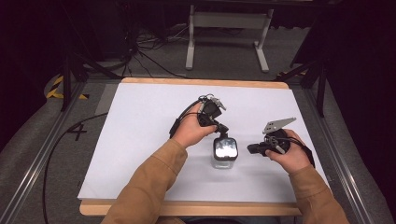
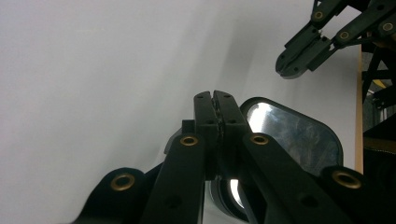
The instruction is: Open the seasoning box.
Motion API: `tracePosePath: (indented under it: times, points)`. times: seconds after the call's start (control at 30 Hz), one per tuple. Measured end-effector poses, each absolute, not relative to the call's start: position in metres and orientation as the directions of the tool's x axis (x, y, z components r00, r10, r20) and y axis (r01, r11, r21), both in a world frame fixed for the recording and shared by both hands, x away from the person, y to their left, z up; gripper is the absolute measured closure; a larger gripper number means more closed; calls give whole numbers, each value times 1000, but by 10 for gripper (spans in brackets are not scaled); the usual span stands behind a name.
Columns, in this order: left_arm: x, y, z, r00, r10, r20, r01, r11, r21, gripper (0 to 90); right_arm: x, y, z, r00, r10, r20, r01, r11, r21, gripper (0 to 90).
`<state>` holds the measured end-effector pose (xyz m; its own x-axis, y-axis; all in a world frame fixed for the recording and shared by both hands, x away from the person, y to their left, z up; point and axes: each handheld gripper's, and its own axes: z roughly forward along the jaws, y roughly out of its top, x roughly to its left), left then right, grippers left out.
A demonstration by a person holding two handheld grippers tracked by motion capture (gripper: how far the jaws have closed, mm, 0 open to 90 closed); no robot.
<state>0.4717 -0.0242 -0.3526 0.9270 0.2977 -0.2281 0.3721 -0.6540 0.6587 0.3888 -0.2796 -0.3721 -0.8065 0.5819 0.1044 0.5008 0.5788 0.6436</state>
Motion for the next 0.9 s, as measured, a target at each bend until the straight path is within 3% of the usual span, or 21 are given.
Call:
tracePosePath:
  times: [0.9]
  points:
    - [474,-26,-352,922,311,-230,383,-660,646,899,369,-253,-359,-890,445,95,396,656,642,900]
